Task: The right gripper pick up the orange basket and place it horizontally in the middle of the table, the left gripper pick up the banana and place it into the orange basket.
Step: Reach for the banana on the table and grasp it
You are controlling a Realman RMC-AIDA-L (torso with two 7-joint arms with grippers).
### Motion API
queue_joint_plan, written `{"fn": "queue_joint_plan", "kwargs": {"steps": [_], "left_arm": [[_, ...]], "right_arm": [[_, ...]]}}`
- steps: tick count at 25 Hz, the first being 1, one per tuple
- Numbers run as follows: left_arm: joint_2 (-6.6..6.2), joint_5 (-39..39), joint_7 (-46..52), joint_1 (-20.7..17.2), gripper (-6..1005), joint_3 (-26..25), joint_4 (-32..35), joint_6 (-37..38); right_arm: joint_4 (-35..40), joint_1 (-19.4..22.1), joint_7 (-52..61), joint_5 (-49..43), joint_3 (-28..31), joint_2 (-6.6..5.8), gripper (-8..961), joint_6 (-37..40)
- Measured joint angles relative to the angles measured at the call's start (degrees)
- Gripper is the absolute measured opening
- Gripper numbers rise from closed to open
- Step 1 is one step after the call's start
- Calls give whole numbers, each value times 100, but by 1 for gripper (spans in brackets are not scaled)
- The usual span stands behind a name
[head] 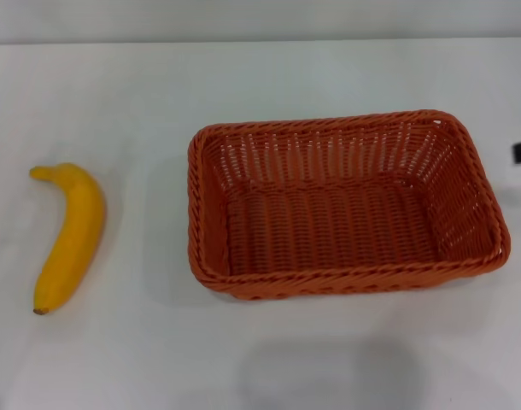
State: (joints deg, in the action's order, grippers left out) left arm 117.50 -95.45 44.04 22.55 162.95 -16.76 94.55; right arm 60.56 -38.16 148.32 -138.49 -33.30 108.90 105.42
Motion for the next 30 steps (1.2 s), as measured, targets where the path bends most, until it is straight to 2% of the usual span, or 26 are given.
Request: {"fn": "queue_joint_plan", "kwargs": {"steps": [2, 4, 6, 8, 9, 10, 12, 15, 19, 21, 22, 24, 25, 30], "left_arm": [[-10, 299, 620, -18, 873, 0, -494, 5], [-33, 683, 1350, -8, 870, 1, -1080, 18], [-105, 1172, 2211, 44, 866, 0, -1673, 76], [-248, 1779, 3220, 142, 863, 5, -2264, 201], [-294, 1991, 3542, 182, 861, 6, -2414, 257], [-419, 2369, 4148, 289, 859, 8, -2730, 391], [-579, 2900, 4885, 458, 856, 9, -3100, 613], [-797, 3789, 5915, 848, 851, 12, -3792, 983], [-981, 4940, 7036, 1441, 844, 20, -4668, 1594], [-1009, 5172, 7221, 1550, 840, 22, -4813, 1696], [-1162, 6111, 7774, 1932, 839, 27, -5185, 1978], [-1268, 6782, 8025, 2144, 835, 30, -5288, 2104], [-1355, 7417, 8176, 2361, 833, 32, -5305, 2166], [-1494, 9326, 8223, 3040, 825, 36, -5156, 2172]], "right_arm": [[-41, 4, -432, 47, 425, -123, 690, 61], [-45, 32, -854, 193, 773, -189, 690, 77], [-40, 89, -1227, 387, 1014, -220, 690, 56], [-5, 240, -1927, 782, 1309, -214, 690, -123], [0, 336, -2201, 948, 1376, -194, 691, -232], [-4, 436, -2497, 1177, 1429, -166, 691, -383], [-51, 651, -3065, 1632, 1455, -94, 691, -685], [-179, 969, -4002, 2318, 1429, 70, 688, -1131], [-260, 1165, -4823, 2796, 1471, 237, 681, -1501], [-267, 1219, -5092, 2920, 1477, 294, 681, -1629], [-267, 1232, -5210, 2964, 1475, 318, 681, -1682], [-267, 1252, -5444, 3046, 1474, 353, 681, -1788], [-261, 1254, -5507, 3064, 1472, 356, 681, -1818], [-327, 1249, -5938, 3213, 1458, 357, 681, -2035]]}}
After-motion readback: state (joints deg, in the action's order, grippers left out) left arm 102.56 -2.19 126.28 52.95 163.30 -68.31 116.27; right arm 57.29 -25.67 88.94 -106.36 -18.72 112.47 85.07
